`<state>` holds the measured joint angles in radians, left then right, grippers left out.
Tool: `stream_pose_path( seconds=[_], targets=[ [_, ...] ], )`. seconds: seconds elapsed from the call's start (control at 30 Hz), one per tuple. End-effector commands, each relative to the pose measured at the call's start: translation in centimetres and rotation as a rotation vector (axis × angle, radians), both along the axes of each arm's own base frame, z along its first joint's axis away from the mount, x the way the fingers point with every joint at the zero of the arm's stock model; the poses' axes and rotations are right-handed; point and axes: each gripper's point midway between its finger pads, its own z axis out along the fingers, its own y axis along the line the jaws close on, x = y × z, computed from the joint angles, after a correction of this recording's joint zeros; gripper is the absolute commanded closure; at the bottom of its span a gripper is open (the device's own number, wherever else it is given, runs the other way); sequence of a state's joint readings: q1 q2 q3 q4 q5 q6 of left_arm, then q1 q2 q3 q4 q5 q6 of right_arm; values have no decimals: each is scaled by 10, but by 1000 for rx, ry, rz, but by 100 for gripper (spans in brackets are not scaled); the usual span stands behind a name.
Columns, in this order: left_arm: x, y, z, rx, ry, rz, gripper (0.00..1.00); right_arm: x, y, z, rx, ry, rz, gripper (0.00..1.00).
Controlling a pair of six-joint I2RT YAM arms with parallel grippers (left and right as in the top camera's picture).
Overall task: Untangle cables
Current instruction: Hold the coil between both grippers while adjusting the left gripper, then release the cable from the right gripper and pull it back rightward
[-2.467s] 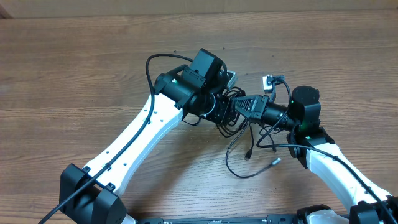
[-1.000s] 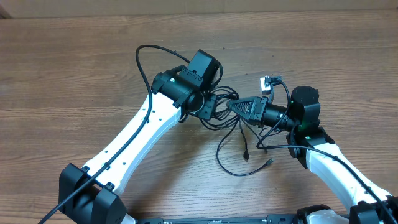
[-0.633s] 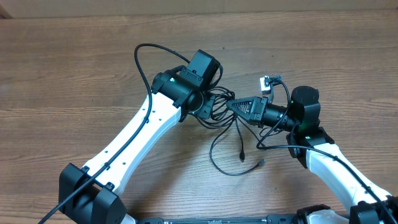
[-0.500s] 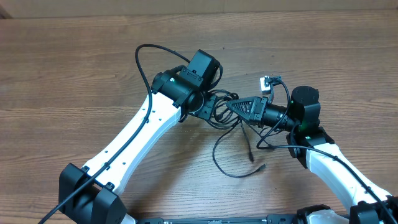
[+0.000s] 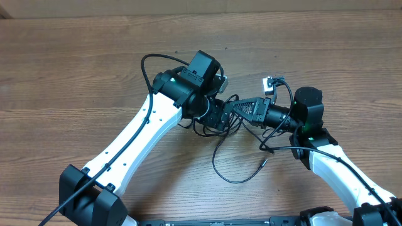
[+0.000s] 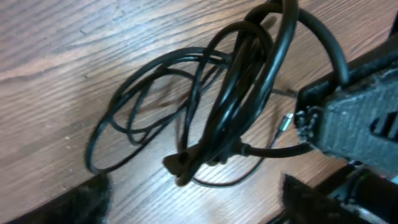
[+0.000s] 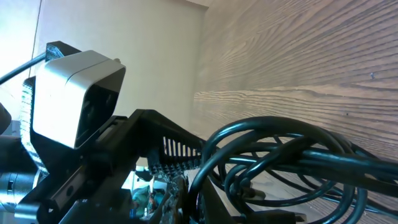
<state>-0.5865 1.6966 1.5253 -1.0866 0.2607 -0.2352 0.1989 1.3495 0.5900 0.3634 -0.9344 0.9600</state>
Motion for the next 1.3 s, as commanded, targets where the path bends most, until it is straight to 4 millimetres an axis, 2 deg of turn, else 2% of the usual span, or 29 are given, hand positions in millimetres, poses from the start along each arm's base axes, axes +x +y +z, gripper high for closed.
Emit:
stream_pose_path(
  seconds=[0.0,0.13,0.27,0.4,0.57,0.7,0.8,1.03,1.2,1.27],
  targets=[
    [9,14,-4,79,-43,29,25,2,0,8,-2,-42,-1,96],
    [11,18,-8,101,-49,35,33,2,0,8,-2,-42,-1,96],
    [10,17,-20,114,-20,33,39,2,1,8,-1,-42,0,96],
    [7,2,-36,63,48,6,48,2,0,8,-2,-42,-1,96],
    [8,1,-51,81,81,5,69,2,0,8,-2,-42,-1,96],
    [15,0,-57,95,59,4,70,2,1,8,-1,-42,0,96],
    [28,15,-61,181,-2,34,70,2,1,8,-1,-42,0,96],
    [44,39,-62,313,-84,108,74,1,1,9,1,-41,6,96],
    [45,40,-62,318,-87,114,75,1,1,9,0,-42,6,96],
    [44,40,-62,318,-86,113,80,2,1,9,0,-42,5,96]
  ],
)
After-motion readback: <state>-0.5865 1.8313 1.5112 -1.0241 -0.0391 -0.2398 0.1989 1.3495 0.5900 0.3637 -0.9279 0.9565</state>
